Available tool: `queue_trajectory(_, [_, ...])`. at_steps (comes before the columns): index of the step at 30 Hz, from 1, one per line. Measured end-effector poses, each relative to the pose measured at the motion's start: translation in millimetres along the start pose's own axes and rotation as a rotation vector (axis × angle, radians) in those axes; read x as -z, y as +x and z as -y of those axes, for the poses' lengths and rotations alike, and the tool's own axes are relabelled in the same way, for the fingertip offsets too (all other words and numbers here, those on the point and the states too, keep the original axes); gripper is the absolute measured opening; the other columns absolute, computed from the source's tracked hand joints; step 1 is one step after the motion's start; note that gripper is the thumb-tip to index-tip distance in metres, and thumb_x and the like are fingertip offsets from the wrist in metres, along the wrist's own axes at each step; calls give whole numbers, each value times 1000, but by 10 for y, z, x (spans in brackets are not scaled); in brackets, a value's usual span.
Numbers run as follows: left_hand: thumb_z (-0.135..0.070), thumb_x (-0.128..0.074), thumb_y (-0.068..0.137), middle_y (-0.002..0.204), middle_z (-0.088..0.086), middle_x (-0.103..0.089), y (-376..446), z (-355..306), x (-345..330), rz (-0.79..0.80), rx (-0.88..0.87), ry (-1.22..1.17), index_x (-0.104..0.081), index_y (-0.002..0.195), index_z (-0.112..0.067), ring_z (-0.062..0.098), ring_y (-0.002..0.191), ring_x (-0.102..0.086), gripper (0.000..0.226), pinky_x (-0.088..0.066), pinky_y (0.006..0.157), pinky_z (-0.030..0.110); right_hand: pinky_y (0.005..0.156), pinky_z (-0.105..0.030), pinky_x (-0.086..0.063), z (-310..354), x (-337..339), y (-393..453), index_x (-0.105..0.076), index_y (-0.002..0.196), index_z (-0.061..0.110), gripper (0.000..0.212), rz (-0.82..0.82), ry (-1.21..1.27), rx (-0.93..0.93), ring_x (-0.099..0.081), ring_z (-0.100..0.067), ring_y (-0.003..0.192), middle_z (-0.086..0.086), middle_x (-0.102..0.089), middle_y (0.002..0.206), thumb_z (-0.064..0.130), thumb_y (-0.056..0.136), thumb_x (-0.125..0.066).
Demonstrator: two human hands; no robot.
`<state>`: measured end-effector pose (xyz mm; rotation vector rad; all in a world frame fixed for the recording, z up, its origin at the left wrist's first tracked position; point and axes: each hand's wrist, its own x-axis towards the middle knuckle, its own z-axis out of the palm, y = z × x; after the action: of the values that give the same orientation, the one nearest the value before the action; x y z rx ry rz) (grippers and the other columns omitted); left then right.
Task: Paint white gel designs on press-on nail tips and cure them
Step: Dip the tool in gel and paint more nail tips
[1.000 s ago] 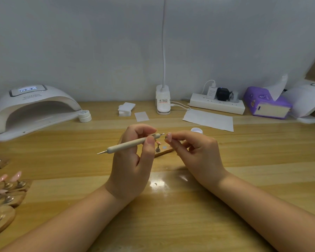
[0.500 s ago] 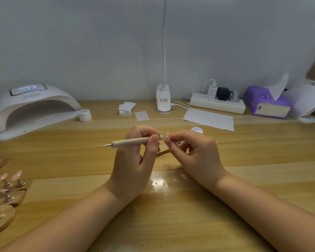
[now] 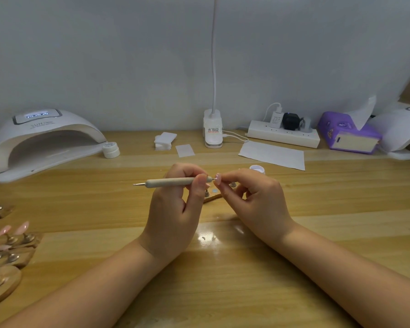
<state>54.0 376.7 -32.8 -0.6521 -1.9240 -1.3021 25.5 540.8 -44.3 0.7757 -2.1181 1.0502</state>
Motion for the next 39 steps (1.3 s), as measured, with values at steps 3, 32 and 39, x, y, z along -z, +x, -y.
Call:
queue_trajectory(3, [-29,-44,94,83,-6,-62,1,-1,-1,2,2,0,-48,95,-36,7,76,-63,8,-47,65,11,56,-34,-52,4,1,1,-74,97,16,10,1,1,3,-62,-13,63,9,-72,86,17,89,-69])
queue_trajectory(32, [-28,-44,94,82,-7,-61,4,-11,-6,-3,-1,4,-48,94,-33,5,77,-62,7,-46,65,11,54,-22,-49,17,3,8,-74,96,17,9,-14,-42,34,-59,-8,62,9,-71,86,14,87,-71])
queue_trajectory(39, [-28,-44,94,83,-7,-62,-2,-13,-12,-8,8,-2,-48,94,-33,7,77,-63,7,-48,65,14,55,-29,-51,10,-2,13,-74,96,16,9,-15,-30,23,-61,-10,63,8,-72,87,14,87,-71])
